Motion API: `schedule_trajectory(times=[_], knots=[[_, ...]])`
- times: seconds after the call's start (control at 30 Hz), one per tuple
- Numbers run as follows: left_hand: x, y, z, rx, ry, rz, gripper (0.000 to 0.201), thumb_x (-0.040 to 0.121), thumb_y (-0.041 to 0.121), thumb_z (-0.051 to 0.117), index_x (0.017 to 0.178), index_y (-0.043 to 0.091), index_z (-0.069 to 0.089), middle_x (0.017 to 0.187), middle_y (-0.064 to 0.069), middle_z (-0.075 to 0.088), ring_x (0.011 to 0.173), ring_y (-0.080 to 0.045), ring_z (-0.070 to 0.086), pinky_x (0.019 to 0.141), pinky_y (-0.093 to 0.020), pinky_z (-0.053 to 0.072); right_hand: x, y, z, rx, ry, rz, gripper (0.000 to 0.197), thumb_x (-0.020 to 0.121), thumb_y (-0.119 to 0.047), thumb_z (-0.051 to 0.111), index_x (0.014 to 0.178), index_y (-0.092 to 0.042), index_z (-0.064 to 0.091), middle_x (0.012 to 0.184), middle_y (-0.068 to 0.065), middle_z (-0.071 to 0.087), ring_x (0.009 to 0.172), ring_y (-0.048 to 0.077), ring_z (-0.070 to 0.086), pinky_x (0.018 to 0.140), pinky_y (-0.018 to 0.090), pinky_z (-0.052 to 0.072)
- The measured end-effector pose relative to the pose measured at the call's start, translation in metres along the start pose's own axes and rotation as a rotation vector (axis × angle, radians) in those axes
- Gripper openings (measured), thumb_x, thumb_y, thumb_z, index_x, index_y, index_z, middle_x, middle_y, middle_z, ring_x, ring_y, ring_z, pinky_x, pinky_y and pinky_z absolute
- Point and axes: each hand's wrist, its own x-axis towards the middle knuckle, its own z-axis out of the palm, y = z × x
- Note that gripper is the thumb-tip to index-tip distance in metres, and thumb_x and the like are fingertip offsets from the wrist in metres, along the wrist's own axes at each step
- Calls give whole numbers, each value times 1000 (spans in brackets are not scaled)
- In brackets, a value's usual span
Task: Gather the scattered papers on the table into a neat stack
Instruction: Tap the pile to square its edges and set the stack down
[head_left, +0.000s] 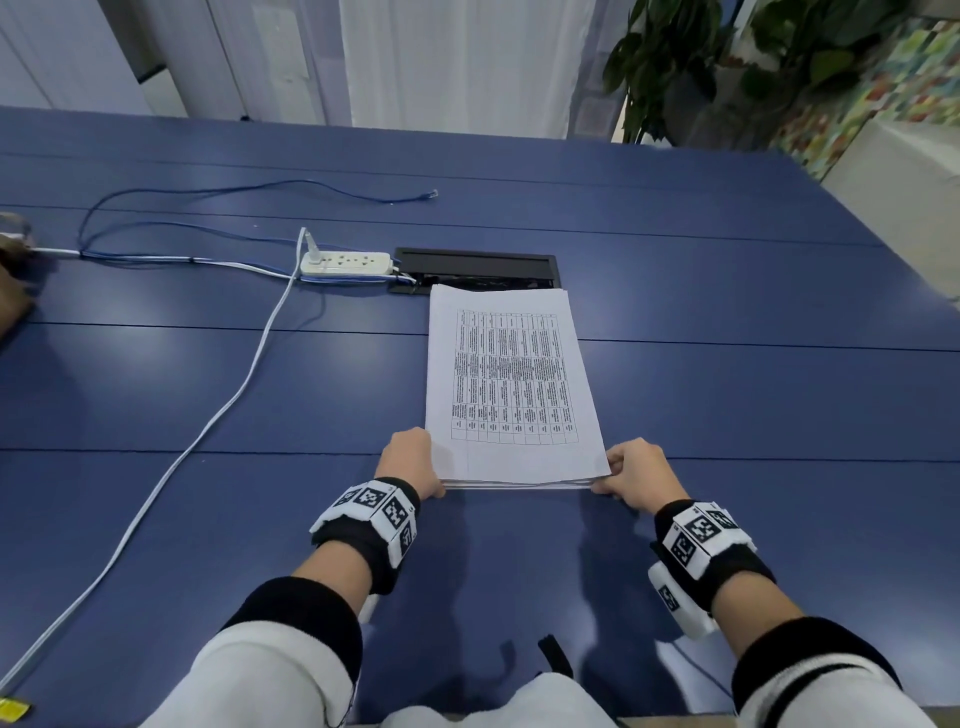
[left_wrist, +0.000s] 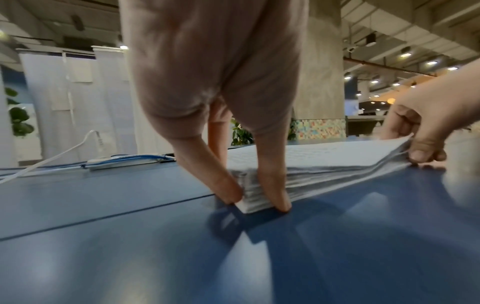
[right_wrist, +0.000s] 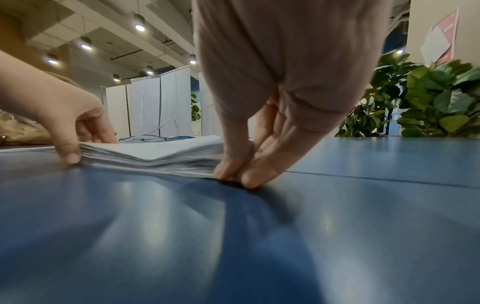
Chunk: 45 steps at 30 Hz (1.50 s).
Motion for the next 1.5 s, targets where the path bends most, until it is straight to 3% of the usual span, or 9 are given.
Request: schedule_trajectory(times=[0.27,0.37,0.47,0.67,0.8,0.93,1.17,1.3,1.5], knots=[[5,-13,-2,-153,-77,12,18,60,2,70,68,6,55,77,-8,63,74,-25,62,58,-25,45,1,3,-9,1,-151,21,24,66,2,69,86,-9,71,73,3,70,64,13,56,59,18,44],[10,-17,-11,-296,-160,-15,12,63,-3,61,62,7,54,61,-6,49,56,-20,43,51,-21,34,2,-2,-22,175,-261,48,14,71,8,59,76,-4,63,67,2,66,60,15,52,59,23,40],[21,-16,-11,-545,-71,-53,27,71,-6,47,54,12,36,53,-4,31,52,-18,26,49,-24,21,18,-5,-14,306,-85,128,30,82,-4,55,58,-12,39,56,3,41,57,19,37,58,25,33],[38,-1,1,-630,20,-190,36,91,12,47,58,7,32,58,-4,32,50,-19,30,54,-28,27,38,2,24,298,153,237,20,75,-4,52,78,11,64,67,27,54,68,14,44,61,25,39],[38,4,0,-621,-78,-226,26,91,22,52,92,-2,42,79,-13,51,68,-26,50,62,-30,40,37,5,21,332,115,238,23,67,-3,54,82,9,68,63,4,53,67,12,43,61,27,42],[42,7,-1,-557,-81,-253,42,86,24,58,117,-3,50,116,-15,57,109,-34,54,90,-34,47,31,-2,19,301,140,201,17,73,0,57,79,0,73,76,11,70,75,23,60,72,29,48],[22,11,-8,-1079,-226,-236,15,89,-8,49,102,-2,52,107,-19,54,74,-29,60,50,-38,58,32,-2,17,316,122,207,18,72,0,58,77,-6,73,73,5,67,73,20,58,70,25,45],[14,0,-13,-1254,-246,-191,31,90,-10,48,117,4,44,119,-13,53,84,-27,59,42,-30,55,34,-4,10,335,54,229,17,76,-8,59,78,5,69,71,5,55,71,16,48,68,25,39],[21,2,-3,-751,-50,-142,23,84,0,60,106,2,54,123,-17,57,109,-30,56,95,-39,47,34,-9,11,294,29,203,10,70,-10,56,61,-5,58,63,10,51,66,20,46,62,28,40]])
